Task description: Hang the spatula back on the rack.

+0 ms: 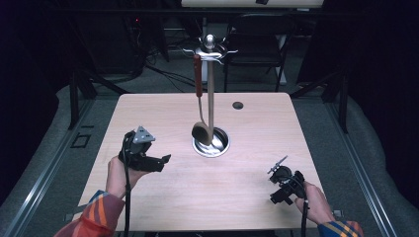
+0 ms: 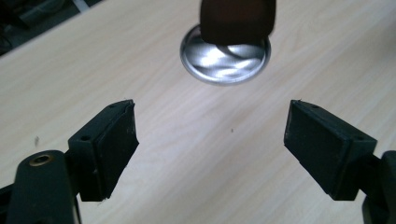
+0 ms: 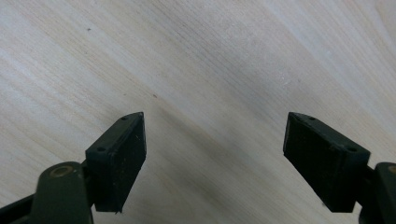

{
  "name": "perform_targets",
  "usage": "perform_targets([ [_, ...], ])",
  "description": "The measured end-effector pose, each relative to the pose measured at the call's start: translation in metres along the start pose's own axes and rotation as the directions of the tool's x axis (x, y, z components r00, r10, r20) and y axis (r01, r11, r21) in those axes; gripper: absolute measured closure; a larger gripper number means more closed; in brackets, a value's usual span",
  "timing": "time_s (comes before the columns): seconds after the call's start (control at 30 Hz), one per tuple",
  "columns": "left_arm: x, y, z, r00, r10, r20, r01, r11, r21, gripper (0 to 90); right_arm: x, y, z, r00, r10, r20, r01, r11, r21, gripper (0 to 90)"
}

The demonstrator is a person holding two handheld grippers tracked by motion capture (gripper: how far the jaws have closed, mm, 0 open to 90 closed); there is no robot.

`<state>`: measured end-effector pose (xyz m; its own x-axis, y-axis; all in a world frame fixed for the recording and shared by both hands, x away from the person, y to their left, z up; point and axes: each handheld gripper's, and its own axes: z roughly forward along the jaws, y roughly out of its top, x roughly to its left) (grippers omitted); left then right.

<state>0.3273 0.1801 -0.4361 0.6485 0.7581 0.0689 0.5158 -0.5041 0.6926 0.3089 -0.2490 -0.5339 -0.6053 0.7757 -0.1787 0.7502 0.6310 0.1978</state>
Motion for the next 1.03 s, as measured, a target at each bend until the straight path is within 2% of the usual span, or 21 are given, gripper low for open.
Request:
perform_targets([
  [0.03,-0.001,-0.003,0.002,1.0000,-0.002,0.004,0.002,0.9999,0.012,15.8,0.000,0.000,0.001,0.9998,0.011,-0.016,-0.011,1.000,-0.015,21.0],
  [0.27,-0.007,-0.026,0.011,0.9999,-0.002,0.015,0.001,0.9978,0.066,15.5,0.000,-0.001,0.001,0.9999,0.009,-0.010,-0.009,1.000,-0.012,21.0],
  [0.43,-0.008,-0.040,0.018,0.9995,-0.022,0.023,0.020,0.9957,0.091,15.2,0.000,-0.001,0.001,0.9998,0.013,-0.016,-0.014,1.000,-0.014,21.0],
  [0.5,-0.009,-0.044,0.022,0.9991,-0.024,0.035,0.020,0.9940,0.108,14.9,0.000,0.000,0.001,0.9998,0.014,-0.016,-0.014,1.000,-0.015,21.0],
  [0.7,-0.011,-0.060,0.036,0.9991,-0.033,0.027,0.028,0.9873,0.156,13.0,0.000,0.000,0.000,1.0000,0.002,-0.002,-0.002,1.000,-0.003,21.1],
  [0.83,-0.004,-0.068,0.045,0.9982,-0.058,0.011,0.055,0.9804,0.189,10.9,0.001,0.000,-0.001,0.9999,-0.009,0.004,0.009,1.000,0.001,21.0],
  [0.93,0.004,-0.071,0.047,0.9949,-0.101,0.001,0.099,0.9777,0.185,8.1,0.001,0.000,-0.001,0.9999,-0.013,0.005,0.013,1.000,0.000,21.0],
  [1.03,0.007,-0.072,0.049,0.9929,-0.118,0.006,0.115,0.9760,0.185,5.6,0.000,0.001,0.000,0.9999,-0.010,0.009,0.010,1.000,-0.004,21.0],
])
